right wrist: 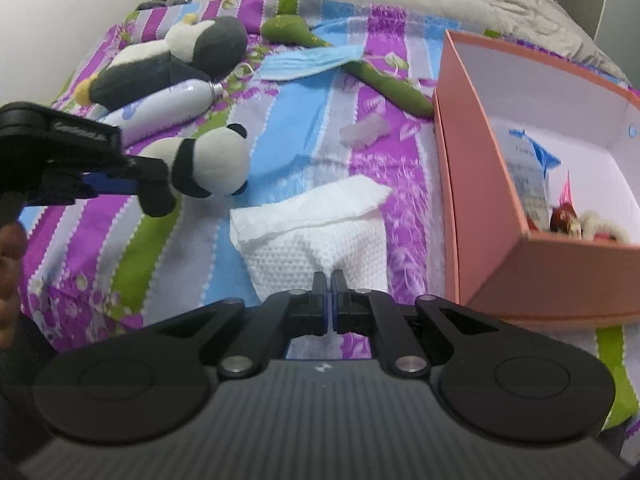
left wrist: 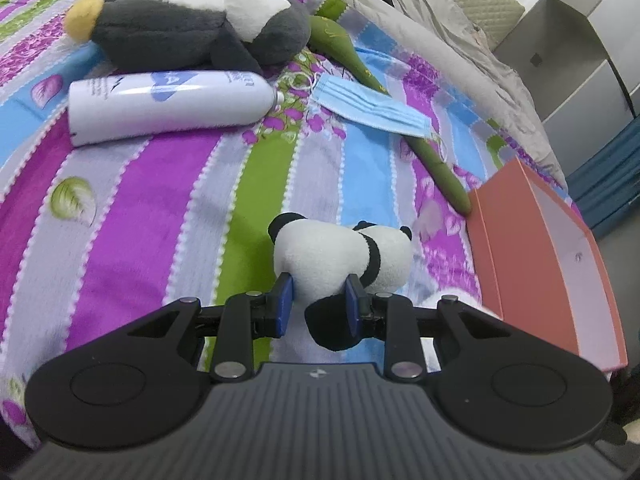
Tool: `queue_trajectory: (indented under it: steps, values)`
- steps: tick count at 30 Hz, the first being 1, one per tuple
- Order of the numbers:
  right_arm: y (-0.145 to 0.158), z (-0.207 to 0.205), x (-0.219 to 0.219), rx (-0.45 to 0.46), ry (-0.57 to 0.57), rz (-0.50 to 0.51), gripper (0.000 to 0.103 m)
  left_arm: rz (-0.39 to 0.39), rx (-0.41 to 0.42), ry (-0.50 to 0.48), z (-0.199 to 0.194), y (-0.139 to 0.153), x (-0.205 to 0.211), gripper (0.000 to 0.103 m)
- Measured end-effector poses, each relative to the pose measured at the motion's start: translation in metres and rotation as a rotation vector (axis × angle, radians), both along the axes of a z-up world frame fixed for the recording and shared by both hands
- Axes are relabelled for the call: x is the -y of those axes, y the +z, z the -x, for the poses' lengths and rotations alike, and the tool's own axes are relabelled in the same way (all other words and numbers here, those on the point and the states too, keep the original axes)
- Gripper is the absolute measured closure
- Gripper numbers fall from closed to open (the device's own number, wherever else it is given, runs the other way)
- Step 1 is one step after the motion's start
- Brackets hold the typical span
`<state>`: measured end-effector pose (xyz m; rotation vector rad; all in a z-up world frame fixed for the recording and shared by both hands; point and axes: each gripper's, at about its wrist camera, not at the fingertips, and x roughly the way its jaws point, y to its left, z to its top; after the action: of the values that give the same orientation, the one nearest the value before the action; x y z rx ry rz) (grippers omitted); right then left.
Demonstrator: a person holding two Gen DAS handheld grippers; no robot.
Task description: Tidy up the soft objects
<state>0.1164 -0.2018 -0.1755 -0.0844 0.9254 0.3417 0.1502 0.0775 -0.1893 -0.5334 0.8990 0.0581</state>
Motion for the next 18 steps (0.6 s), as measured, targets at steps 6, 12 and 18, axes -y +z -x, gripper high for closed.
queue_trajectory:
  steps: [6, 12, 18]
  values:
    - [-0.007, 0.002, 0.004, -0.04, -0.007, -0.024, 0.092, -0.004, -0.045, -0.03, 0.018, -0.012, 0.008, 0.062]
    - [0.0, 0.003, 0.003, -0.011, 0.004, -0.043, 0.058, 0.055, -0.05, -0.046, 0.027, -0.019, 0.006, 0.029]
    - [-0.006, -0.012, -0.006, 0.003, 0.031, -0.025, 0.058, 0.149, -0.03, -0.021, 0.029, -0.021, -0.003, 0.027]
